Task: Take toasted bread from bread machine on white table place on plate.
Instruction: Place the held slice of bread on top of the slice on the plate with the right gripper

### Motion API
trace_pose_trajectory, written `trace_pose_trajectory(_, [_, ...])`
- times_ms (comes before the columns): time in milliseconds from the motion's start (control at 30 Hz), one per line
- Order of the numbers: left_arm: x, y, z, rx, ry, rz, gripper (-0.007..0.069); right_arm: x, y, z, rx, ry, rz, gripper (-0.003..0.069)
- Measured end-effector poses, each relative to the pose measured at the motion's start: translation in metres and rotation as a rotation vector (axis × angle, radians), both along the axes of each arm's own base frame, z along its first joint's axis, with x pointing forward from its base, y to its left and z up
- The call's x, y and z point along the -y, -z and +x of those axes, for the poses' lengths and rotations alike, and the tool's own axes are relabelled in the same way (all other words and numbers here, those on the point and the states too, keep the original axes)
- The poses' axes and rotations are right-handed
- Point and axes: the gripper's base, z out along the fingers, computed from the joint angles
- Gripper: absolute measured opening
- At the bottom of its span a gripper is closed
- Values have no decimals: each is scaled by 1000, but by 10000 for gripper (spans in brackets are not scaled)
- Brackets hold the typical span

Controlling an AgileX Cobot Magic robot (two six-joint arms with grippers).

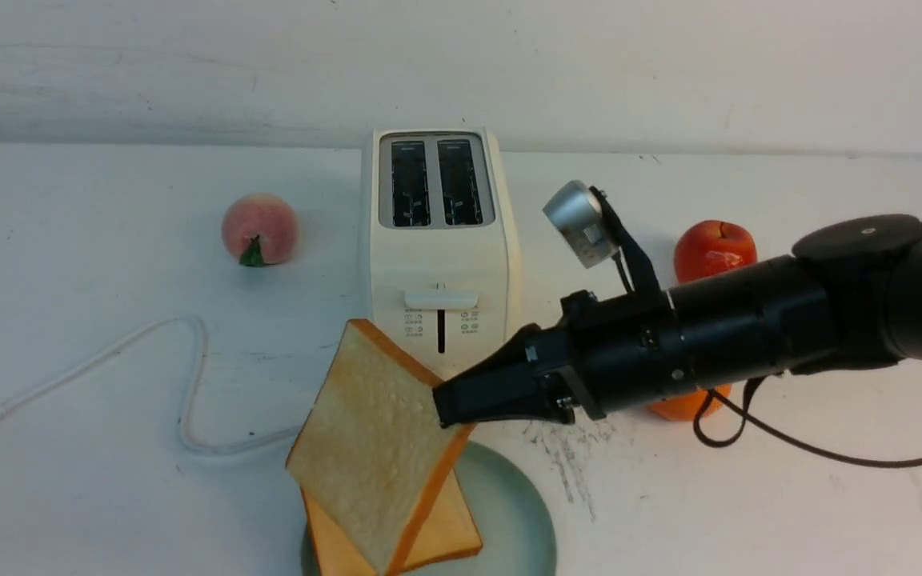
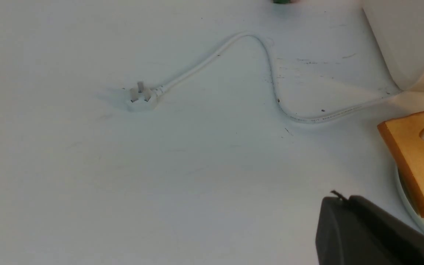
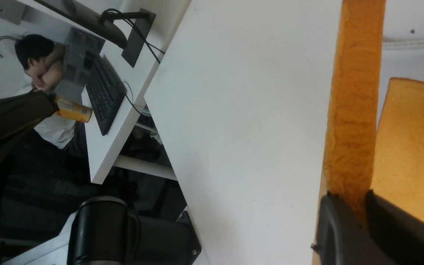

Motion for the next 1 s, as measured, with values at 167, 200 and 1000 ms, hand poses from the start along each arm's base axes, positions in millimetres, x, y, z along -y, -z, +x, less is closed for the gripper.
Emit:
trace_pose_trajectory(167, [0, 0, 0, -1, 0, 0, -14, -2, 22, 10, -38, 39, -38, 74])
trace_pose_trajectory(200, [0, 0, 0, -1, 0, 0, -14, -2, 26, 11, -50, 41, -44, 87])
trace_pose_trajectory(1000, [0, 1, 0, -7, -3, 4, -14, 9, 33, 23, 52, -11, -232, 534])
